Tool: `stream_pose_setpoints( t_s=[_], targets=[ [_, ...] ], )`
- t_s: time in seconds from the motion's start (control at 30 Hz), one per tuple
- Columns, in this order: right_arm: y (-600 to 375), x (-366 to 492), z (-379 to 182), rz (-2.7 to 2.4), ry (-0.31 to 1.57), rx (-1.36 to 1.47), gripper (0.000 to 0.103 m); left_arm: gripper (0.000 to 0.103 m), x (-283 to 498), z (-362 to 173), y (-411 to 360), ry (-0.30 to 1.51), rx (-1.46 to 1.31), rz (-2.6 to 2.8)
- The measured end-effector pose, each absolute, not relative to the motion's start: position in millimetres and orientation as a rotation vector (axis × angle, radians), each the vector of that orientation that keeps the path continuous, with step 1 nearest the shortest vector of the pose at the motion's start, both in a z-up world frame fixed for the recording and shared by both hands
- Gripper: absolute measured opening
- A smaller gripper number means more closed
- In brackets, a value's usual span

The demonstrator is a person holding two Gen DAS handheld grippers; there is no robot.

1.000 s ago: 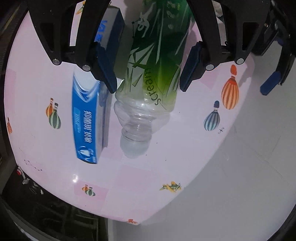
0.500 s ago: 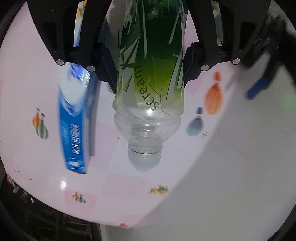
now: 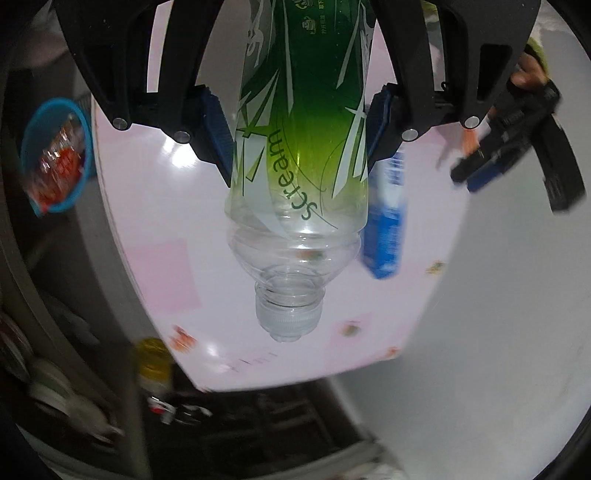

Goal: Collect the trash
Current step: 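Grasp the green-labelled plastic bottle with the right tool and lift it, then grasp the blue toothpaste box with the left tool while the right tool holds the bottle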

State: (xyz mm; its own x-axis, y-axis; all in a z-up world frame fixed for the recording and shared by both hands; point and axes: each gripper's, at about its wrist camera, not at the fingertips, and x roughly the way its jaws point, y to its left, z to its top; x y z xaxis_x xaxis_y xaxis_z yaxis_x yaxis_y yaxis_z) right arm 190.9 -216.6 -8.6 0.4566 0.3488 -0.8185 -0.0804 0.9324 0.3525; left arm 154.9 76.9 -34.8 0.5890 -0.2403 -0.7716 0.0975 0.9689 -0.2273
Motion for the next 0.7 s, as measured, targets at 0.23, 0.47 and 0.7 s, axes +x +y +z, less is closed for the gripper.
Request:
stream_pose_setpoints(
  t_s=[0.23,0.47,0.7],
  targets=[
    [-216.0,191.8,-24.8,0.227,1.078,0.269,0.061,0.075,201.6,-62.6,37.3,1.035,-0.106,-0.212],
    [-208.2,200.6,-33.8,0.215,1.078,0.204,0.061,0.050,217.4,-71.9,30.9,1.078,-0.122,-0.185],
    [-207.5,203.0,-40.8,0.243,1.087,0.214,0.061,0.041,203.8,-70.8,28.9,1.083,-0.122,-0.189]
  ],
)
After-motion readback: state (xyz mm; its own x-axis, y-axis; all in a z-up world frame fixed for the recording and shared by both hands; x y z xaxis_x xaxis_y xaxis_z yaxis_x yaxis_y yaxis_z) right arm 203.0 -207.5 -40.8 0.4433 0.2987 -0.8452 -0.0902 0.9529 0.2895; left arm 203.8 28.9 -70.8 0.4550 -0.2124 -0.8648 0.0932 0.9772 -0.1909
